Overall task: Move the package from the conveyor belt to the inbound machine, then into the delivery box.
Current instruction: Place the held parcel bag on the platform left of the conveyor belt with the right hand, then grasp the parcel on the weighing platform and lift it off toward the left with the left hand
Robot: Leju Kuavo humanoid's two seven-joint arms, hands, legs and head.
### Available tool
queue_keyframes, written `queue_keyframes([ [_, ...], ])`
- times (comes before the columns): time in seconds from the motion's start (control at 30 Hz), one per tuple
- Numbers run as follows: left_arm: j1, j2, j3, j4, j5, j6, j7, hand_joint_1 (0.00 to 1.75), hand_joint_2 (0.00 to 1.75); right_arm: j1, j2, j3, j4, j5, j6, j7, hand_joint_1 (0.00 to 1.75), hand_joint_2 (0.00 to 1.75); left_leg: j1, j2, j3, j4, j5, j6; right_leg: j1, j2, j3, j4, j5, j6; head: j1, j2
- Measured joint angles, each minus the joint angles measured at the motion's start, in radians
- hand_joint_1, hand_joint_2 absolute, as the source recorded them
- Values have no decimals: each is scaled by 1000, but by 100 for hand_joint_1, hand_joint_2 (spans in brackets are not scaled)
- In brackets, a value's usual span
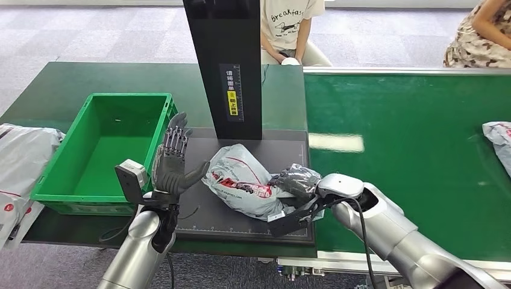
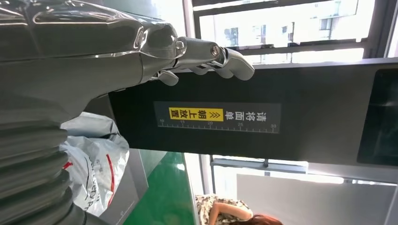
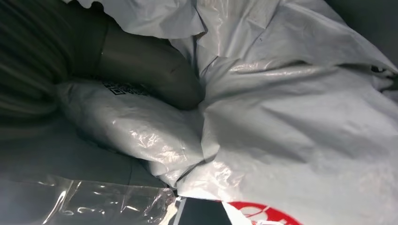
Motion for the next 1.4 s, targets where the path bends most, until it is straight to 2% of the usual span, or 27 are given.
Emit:
queue_keyframes([
  [0.07,-2,1,-3,2,1,0,1,0,175,-7,0,21,20,24,-103,-18,1,175,0,0,0,0,0,0,0,0,0,0,0,0,0,0],
  [0.17,-5,1,-7,7,3,0,3,0,175,-9,-1,34,35,52,-257,-49,0,175,0,0,0,0,0,0,0,0,0,0,1,0,0,0],
  [0.27,-7,2,-9,10,4,-4,3,0,175,-6,-2,29,37,56,-356,-85,0,175,0,1,0,0,0,0,0,1,0,0,1,-1,0,0],
  [0.4,-11,4,-17,17,2,-15,3,0,175,19,-5,-13,-1,16,-447,-134,0,175,0,1,0,0,0,0,0,1,0,0,1,0,0,0],
  [0.53,-15,7,-28,27,-15,-21,7,0,175,77,-13,-99,-87,-95,-506,-189,0,175,0,1,0,0,0,0,0,1,0,0,1,0,0,0],
  [0.7,-27,15,-50,52,-96,-3,22,0,175,191,-17,-244,-221,-232,-500,-240,0,175,0,1,0,0,0,0,0,1,0,0,1,0,0,0],
  [0.93,-68,31,-115,145,-370,117,66,0,175,353,-11,-453,-374,-425,-486,-280,0,175,0,0,0,0,0,0,0,0,0,0,1,0,0,0],
  [1.0,-83,35,-136,181,-465,157,104,0,175,395,-5,-517,-413,-477,-477,-290,0,175,0,0,-1,0,0,0,0,0,0,0,1,0,0,0],
  [1.13,-141,46,-194,276,-691,199,231,0,175,456,14,-633,-483,-550,-436,-294,0,175,0,0,-1,0,0,0,0,0,0,0,1,0,0,0],
  [1.3,-210,52,-267,393,-901,203,380,0,175,498,44,-726,-542,-540,-401,-285,0,175,0,0,0,0,0,0,0,0,0,0,1,0,0,0],
  [1.33,-221,51,-278,413,-939,208,407,4,175,505,50,-739,-550,-533,-397,-284,0,175,0,0,0,0,0,0,0,0,0,0,1,0,0,0],
  [1.37,-232,50,-286,430,-971,214,430,29,175,512,56,-749,-556,-525,-394,-284,0,175,0,0,0,0,0,0,0,0,0,0,1,0,0,0],
  [1.4,-241,49,-293,444,-999,219,449,72,175,519,61,-759,-561,-520,-392,-284,0,175,0,0,1,0,0,0,0,0,1,0,1,0,0,0],
])
